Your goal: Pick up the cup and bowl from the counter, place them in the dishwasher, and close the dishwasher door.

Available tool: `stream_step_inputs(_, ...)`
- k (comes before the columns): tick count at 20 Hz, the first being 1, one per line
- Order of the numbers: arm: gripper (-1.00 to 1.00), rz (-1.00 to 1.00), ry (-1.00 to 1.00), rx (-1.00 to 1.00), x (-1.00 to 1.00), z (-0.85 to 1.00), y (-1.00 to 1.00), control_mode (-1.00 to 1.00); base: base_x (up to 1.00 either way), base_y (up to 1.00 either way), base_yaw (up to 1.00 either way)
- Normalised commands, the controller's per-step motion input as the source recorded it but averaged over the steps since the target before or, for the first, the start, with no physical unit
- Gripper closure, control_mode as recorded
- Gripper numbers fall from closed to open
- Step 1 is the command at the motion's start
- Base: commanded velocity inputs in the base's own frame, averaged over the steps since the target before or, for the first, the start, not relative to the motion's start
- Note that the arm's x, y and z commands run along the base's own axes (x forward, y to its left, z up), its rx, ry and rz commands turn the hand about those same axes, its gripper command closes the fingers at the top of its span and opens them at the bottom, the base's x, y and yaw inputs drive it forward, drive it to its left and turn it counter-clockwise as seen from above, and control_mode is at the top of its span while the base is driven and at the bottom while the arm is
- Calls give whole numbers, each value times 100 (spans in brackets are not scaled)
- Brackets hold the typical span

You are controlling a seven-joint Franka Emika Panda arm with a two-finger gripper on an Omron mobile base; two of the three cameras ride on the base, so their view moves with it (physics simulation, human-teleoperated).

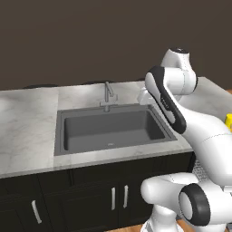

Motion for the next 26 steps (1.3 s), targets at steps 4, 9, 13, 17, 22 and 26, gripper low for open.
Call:
stream_step_inputs(4,-100,0,0,0,0,0,-11,-100,0,0,0)
stream_step_inputs(9,-100,0,0,0,0,0,-30,-100,0,0,0)
stream_step_inputs(13,-100,0,0,0,0,0,-41,-100,0,0,0)
stream_step_inputs(17,-100,0,0,0,0,0,-46,-100,0,0,0)
stream_step_inputs(22,-100,0,0,0,0,0,-47,-100,0,0,0)
stream_step_inputs(26,-100,0,0,0,0,0,-49,-100,0,0,0)
